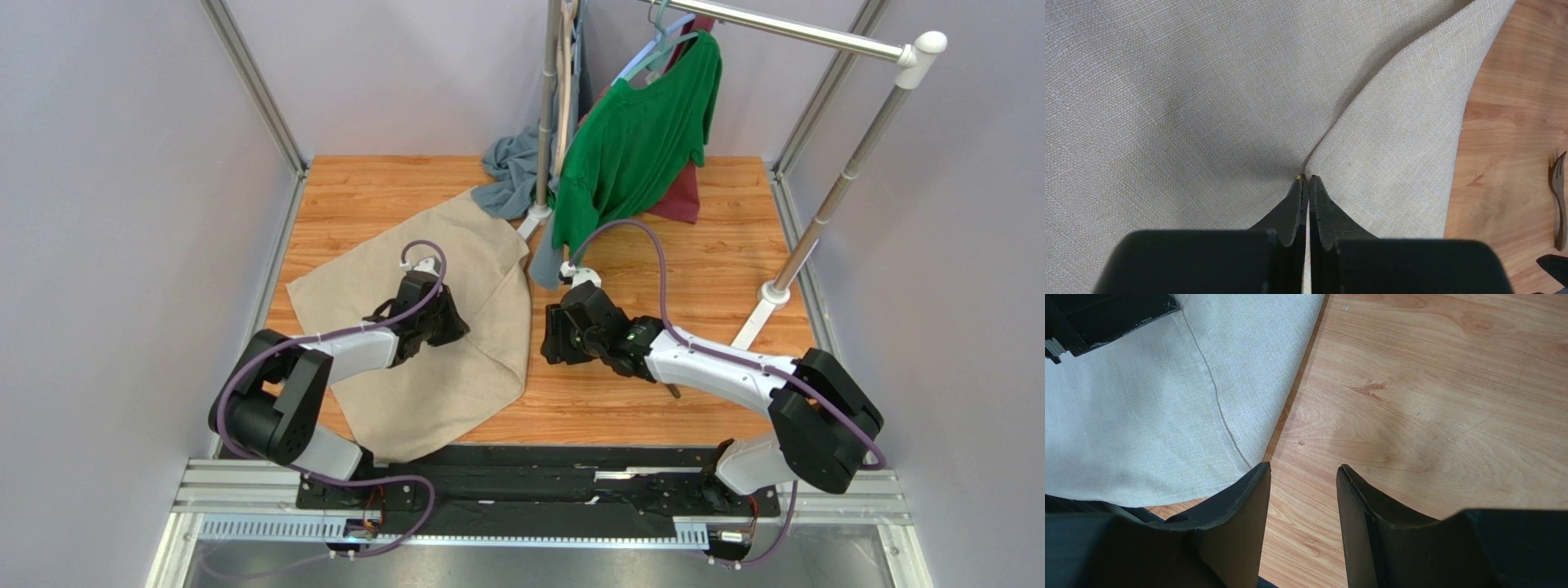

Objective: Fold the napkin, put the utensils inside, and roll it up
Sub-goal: Fold the napkin

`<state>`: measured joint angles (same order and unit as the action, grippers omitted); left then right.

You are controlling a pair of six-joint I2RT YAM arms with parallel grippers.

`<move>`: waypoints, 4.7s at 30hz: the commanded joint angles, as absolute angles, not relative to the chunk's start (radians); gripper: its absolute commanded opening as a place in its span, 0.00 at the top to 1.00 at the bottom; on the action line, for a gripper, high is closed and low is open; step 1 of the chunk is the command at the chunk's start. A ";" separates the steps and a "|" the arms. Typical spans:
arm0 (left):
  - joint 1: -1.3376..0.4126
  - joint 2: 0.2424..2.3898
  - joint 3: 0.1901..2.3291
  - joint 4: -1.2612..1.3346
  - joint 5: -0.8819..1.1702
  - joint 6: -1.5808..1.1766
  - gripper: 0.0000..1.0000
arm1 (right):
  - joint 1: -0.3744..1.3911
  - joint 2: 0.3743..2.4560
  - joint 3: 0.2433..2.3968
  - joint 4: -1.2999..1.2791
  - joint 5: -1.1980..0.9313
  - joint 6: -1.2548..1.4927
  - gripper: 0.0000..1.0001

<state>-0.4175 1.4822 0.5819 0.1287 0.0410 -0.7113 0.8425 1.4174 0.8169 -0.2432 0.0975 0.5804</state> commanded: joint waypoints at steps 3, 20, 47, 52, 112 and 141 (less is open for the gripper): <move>-0.416 1.402 0.650 0.012 -0.026 -0.681 1.00 | 0.824 1.355 0.822 -0.242 0.135 0.588 0.52; -0.008 1.338 0.873 -0.409 -0.058 -0.483 1.00 | 0.631 1.279 0.860 -0.308 0.029 0.482 0.52; 0.262 1.723 1.357 -0.692 -0.176 -0.250 1.00 | 0.546 1.374 1.008 -0.380 -0.101 0.416 0.52; 0.302 1.724 1.358 -0.686 -0.166 -0.252 1.00 | 0.546 1.399 1.026 -0.391 -0.104 0.416 0.52; 0.584 1.700 1.259 -0.505 -0.103 -0.400 1.00 | 0.845 1.822 1.232 -0.059 -0.325 0.618 0.43; 0.584 1.732 1.312 -0.551 -0.021 -0.290 1.00 | 0.922 2.379 1.716 0.031 -0.298 0.808 0.48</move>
